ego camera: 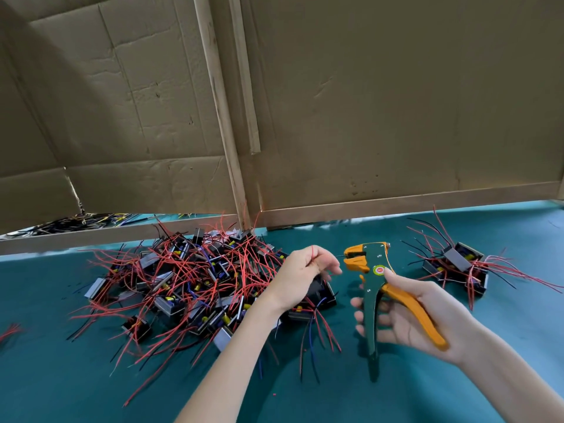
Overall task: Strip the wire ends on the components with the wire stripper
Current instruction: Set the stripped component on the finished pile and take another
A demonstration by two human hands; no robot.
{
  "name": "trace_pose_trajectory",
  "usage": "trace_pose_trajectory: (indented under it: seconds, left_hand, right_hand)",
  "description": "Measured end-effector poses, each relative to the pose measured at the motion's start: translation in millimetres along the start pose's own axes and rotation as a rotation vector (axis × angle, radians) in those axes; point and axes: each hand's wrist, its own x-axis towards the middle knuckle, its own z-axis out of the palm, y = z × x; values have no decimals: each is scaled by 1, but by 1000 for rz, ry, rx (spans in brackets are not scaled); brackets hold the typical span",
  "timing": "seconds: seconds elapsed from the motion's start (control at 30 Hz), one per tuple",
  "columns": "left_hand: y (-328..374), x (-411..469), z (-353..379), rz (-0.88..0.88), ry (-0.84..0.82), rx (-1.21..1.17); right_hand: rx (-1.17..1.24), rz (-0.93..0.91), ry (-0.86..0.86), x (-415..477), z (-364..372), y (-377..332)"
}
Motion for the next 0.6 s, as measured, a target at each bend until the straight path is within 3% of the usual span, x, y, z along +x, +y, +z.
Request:
trace_pose_trajectory:
  seconds: [0.17, 0.33, 0.4, 0.5, 0.6]
  left_hand:
    - [21, -1, 4, 38, 22, 0]
    - [69, -13, 35, 217, -155, -117]
    - [67, -12, 37, 154, -89, -2]
    - [47, -11, 25, -100, 17, 218]
    - [26, -10, 19, -142, 57, 350]
  right_hand:
    - [-217, -146, 105, 9, 3, 8]
    - [-122, -324, 183, 6, -2, -3]
    - [-64, -391, 169, -2, -6, -13]
    - [-53, -414, 77, -10, -3, -19]
    - [-83, -364, 47, -7, 1, -10]
